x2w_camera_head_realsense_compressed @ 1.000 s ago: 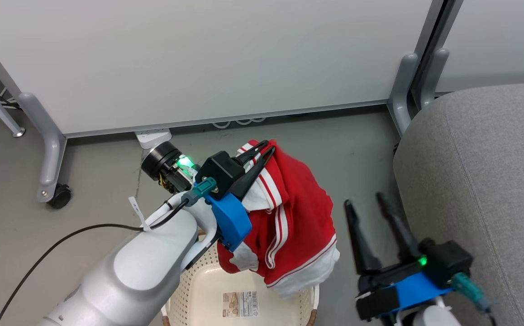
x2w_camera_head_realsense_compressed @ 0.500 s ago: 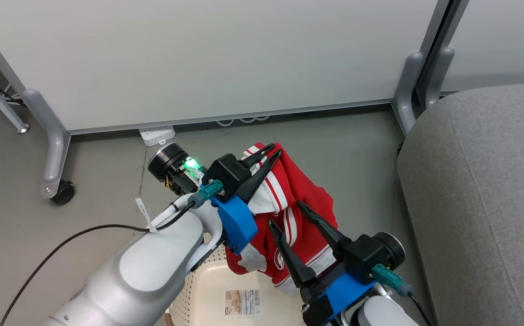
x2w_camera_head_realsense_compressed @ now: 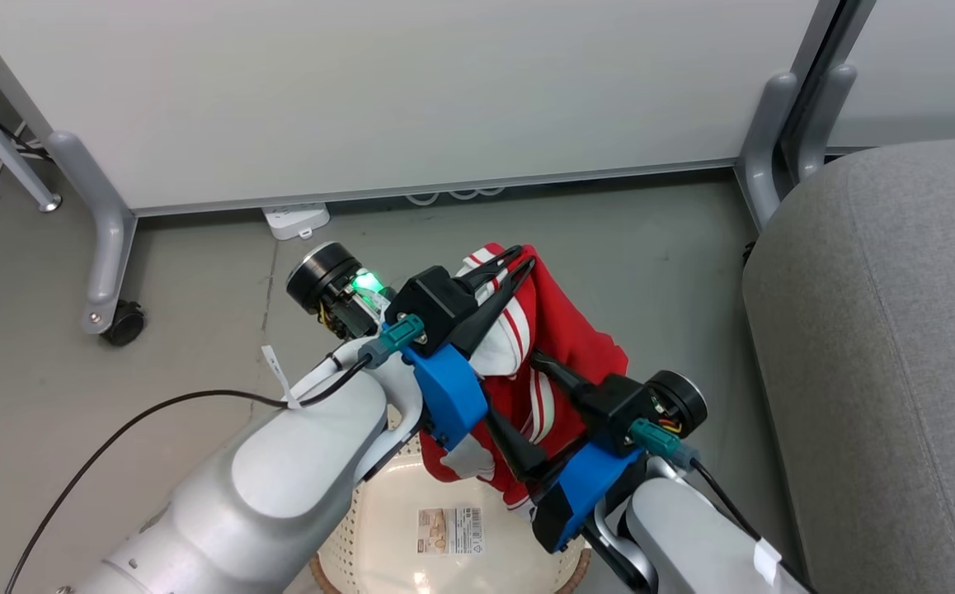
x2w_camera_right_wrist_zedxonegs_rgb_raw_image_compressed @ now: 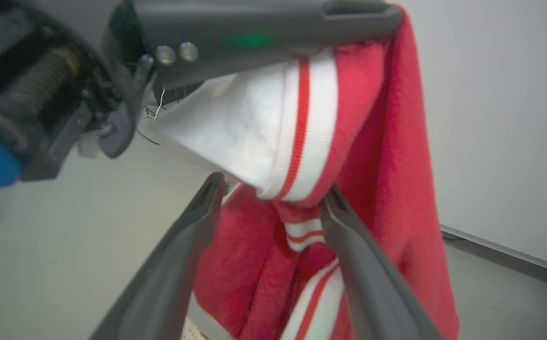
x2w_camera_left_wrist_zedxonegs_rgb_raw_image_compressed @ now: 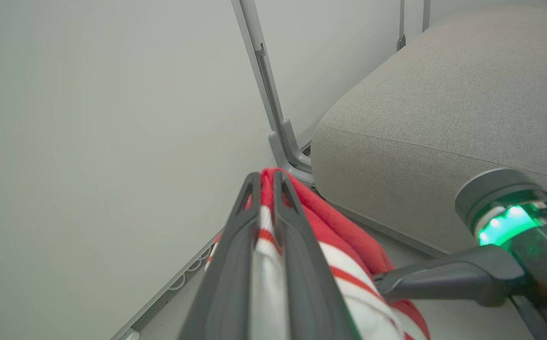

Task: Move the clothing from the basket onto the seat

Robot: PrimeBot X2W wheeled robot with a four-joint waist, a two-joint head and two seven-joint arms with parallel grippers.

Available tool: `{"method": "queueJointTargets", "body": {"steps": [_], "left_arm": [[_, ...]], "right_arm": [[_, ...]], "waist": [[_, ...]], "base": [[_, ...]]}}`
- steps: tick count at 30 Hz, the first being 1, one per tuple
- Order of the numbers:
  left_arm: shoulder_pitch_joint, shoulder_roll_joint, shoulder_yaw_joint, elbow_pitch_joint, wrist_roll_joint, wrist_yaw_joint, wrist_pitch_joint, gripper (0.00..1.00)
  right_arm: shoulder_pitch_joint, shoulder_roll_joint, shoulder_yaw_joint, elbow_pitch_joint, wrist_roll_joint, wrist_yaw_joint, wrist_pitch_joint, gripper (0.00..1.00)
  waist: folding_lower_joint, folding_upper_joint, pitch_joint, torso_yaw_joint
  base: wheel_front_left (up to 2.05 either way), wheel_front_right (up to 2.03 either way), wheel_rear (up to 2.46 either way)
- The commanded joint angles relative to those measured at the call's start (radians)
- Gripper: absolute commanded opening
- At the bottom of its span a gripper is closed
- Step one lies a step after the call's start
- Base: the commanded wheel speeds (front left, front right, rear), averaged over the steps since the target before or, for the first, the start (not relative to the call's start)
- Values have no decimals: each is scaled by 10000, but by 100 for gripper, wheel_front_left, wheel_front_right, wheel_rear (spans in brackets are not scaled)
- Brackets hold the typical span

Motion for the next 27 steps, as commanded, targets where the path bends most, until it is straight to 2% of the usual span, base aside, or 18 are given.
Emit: {"method": "queueJointTargets", "body": {"steps": [1,11,12,13,27], "left_arm": [[-188,-18,0,-25,-6,40,-74,0],[-526,-310,-7,47,-40,14,-212,0],[-556,-332,-8,60,-48,11,-239,0],[-582,-356,-12,74,-56,4,-258,0],[-584,-381,-1,407,-160,-52,-446,0]], "right_arm": [[-306,-15,95,123,145,-7,1,100],[-1491,-10,609,1849,660,-7,34,100],[-1615,-10,725,1965,753,-7,44,22],[-1705,-7,869,2061,849,-7,88,0],[-2057,-12,1647,2252,1706,-7,-4,0]], "waist": [[-1,0,87,42],[-1,0,466,238],[-1,0,489,253],[-1,0,507,269],[-1,0,380,195]], "base": [[0,0,0],[0,0,0],[0,0,0],[0,0,0],[0,0,0]]}}
